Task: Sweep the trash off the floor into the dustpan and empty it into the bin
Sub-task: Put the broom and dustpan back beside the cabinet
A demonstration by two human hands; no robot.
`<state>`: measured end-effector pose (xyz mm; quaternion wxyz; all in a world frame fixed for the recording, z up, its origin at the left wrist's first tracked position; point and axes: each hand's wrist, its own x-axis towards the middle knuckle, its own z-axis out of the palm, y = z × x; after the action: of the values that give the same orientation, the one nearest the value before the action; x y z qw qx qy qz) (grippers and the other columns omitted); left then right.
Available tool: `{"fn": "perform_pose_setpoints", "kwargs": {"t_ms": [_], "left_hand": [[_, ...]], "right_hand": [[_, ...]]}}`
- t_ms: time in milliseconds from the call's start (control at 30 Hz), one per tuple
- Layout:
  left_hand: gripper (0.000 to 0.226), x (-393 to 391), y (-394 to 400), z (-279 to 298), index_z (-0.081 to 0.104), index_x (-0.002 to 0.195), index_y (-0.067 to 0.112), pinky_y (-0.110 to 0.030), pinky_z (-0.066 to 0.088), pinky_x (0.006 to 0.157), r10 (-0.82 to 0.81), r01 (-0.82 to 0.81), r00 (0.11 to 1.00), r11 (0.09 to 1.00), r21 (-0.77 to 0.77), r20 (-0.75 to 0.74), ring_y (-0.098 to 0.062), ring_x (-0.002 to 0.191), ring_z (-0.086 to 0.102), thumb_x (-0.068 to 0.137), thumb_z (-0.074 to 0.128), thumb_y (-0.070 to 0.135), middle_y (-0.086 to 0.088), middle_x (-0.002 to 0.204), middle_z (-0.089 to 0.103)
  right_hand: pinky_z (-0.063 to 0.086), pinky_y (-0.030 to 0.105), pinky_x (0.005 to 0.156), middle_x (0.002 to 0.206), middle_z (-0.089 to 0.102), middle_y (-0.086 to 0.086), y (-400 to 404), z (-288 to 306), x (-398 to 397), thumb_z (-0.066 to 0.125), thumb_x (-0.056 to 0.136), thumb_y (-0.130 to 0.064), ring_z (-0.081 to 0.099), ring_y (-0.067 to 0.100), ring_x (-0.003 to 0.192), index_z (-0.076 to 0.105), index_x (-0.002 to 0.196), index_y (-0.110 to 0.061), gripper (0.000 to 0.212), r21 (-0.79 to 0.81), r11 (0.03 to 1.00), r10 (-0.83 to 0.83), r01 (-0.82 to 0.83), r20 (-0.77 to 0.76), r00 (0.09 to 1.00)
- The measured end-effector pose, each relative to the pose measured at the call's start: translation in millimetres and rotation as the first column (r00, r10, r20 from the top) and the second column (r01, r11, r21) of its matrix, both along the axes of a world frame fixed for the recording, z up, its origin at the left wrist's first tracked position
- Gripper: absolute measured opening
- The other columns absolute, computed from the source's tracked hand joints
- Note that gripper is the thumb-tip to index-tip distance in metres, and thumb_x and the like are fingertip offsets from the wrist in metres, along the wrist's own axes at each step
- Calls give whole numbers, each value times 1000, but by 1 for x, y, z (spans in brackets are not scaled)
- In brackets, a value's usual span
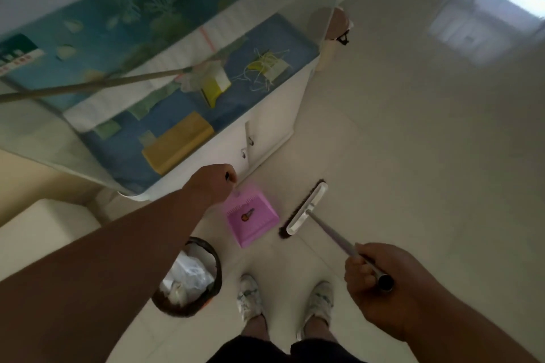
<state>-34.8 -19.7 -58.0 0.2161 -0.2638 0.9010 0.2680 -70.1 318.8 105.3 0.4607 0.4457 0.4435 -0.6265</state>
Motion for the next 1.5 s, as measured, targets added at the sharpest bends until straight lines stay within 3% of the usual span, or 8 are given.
{"fn": "perform_pose_setpoints", "kwargs": {"t_ms": [267, 467, 700, 800, 967, 1100, 1267, 1500], "left_hand": [[14, -6, -28, -16, 67, 116, 26, -48, 62, 91, 113, -112, 994, 993, 46, -1, -26, 102, 73, 102, 63, 23, -6, 110, 78], [35, -5, -41, -15, 57, 145, 19, -41, 52, 87, 229, -228, 973, 970, 82, -1, -29, 108, 65, 111, 49, 23, -11, 130, 69], [77, 28, -62, -16, 44, 163, 26, -43, 59, 86, 511, -494, 859, 819, 293, 20, -40, 117, 70, 92, 70, 10, -20, 143, 65], [71, 45, -73, -15, 52, 157, 23, -47, 61, 97, 555, -536, 831, 787, 306, 28, -38, 118, 70, 90, 73, 9, -15, 140, 66], [62, 72, -79, -9, 58, 150, 14, -39, 56, 85, 610, -576, 792, 746, 335, 3, -31, 100, 70, 92, 78, 11, -12, 117, 74], [51, 95, -75, -7, 62, 141, 14, -27, 49, 65, 659, -613, 752, 705, 357, -7, -17, 74, 66, 93, 78, 9, 0, 89, 75], [53, 128, -71, -20, 62, 144, 18, -28, 48, 73, 676, -637, 737, 684, 356, 19, -23, 94, 70, 94, 77, 16, -7, 114, 80], [53, 140, -78, -35, 62, 144, 16, -38, 55, 89, 721, -684, 690, 625, 376, 56, -22, 79, 64, 93, 77, 14, -9, 108, 81]], "right_hand": [[36, 19, 28, 64, 41, 5, -23, -6, 5, 42, 101, -8, 38, 11, 36, 46, 88, -9, 14, -62, 981, -179, 186, 104, 978], [38, 22, 29, 65, 44, 7, -32, -17, 14, 44, 99, -10, 42, 14, 38, 50, 90, -6, 12, -65, 981, -174, 184, 136, 975], [42, 23, 32, 64, 50, 8, -65, -35, 36, 42, 99, -16, 45, 17, 39, 53, 97, -2, 18, -98, 991, -72, 90, 169, 983], [44, 23, 33, 64, 50, 9, -82, -46, 41, 41, 96, -13, 47, 17, 38, 54, 99, -2, 18, -104, 993, -35, 54, 175, 984], [46, 21, 34, 68, 50, 8, -106, -58, 45, 47, 75, -3, 48, 16, 39, 55, 95, -3, 21, -114, 993, 57, -37, 174, 983], [47, 21, 33, 68, 51, 10, -130, -59, 42, 47, 80, 4, 51, 17, 34, 56, 89, 0, 13, -85, 989, 132, -120, 153, 979], [48, 20, 36, 65, 45, 8, -168, -66, 30, 40, 98, -1, 46, 15, 42, 59, 119, -7, 29, 25, 989, 145, -147, 70, 987], [56, 32, 45, 54, 54, 11, -209, -66, 25, 49, 100, -17, 55, 22, 46, 59, 91, -8, 16, 15, 964, 264, -264, -16, 964]]}}
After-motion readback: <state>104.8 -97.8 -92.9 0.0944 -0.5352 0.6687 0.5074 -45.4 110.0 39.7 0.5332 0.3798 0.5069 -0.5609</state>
